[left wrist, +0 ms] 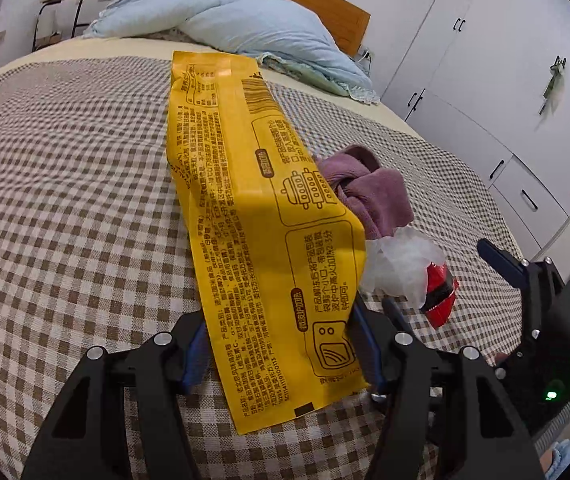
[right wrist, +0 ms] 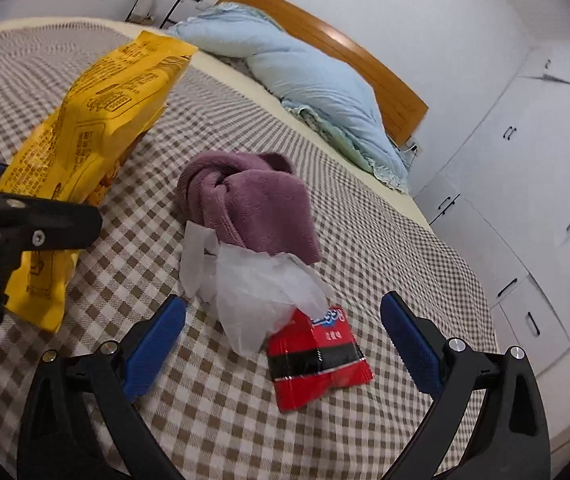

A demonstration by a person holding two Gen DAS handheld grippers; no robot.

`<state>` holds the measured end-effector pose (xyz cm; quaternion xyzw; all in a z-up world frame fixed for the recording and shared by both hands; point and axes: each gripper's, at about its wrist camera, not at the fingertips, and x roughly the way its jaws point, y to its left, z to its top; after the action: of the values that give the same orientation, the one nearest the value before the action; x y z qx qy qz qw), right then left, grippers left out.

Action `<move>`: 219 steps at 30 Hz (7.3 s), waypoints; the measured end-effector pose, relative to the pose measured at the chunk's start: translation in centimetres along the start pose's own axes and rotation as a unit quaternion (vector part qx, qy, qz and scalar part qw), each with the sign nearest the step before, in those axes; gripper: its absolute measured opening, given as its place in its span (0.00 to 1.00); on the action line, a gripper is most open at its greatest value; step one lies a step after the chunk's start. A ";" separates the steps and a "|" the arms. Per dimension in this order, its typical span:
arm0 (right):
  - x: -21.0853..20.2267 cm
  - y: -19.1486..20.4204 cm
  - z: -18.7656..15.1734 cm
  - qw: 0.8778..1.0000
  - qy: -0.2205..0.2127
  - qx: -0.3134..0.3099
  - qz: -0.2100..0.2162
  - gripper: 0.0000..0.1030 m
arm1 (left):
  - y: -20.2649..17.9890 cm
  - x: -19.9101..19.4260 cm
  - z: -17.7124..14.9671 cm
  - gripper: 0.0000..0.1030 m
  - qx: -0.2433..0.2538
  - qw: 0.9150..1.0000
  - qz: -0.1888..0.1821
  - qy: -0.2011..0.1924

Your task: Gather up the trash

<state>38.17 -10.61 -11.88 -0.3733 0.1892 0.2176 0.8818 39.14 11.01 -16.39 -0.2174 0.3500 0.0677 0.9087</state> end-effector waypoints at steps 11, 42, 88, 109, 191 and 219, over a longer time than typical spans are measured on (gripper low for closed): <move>1.4 0.3 0.5 0.999 0.023 -0.014 0.021 0.43 | 0.6 0.5 0.1 0.56 -0.010 1.000 -0.004 0.003; -3.4 -2.0 -0.8 0.997 -0.025 0.068 0.010 0.06 | -1.0 -3.0 -0.6 0.56 0.016 0.999 -0.011 -0.035; -23.7 -0.4 -4.3 0.988 -0.097 0.120 -0.014 0.06 | -0.2 -25.7 -13.2 0.56 0.118 0.981 -0.082 -0.131; -31.0 0.2 -9.2 0.974 -0.142 0.167 0.059 0.06 | 0.8 -30.3 -22.2 0.56 0.170 0.972 -0.117 -0.112; -17.4 15.0 -30.1 0.856 0.360 0.214 0.303 0.06 | 1.3 -6.0 -45.5 0.70 0.533 0.732 -0.044 0.421; -14.9 15.5 -31.8 0.831 0.398 0.256 0.292 0.51 | 2.0 -7.0 -38.0 0.73 0.457 0.798 -0.051 0.389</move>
<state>12.21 -28.05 -34.05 -0.1162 0.6731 0.2417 0.6892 10.27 -3.78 -37.53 0.1970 0.6529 -0.2368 0.6920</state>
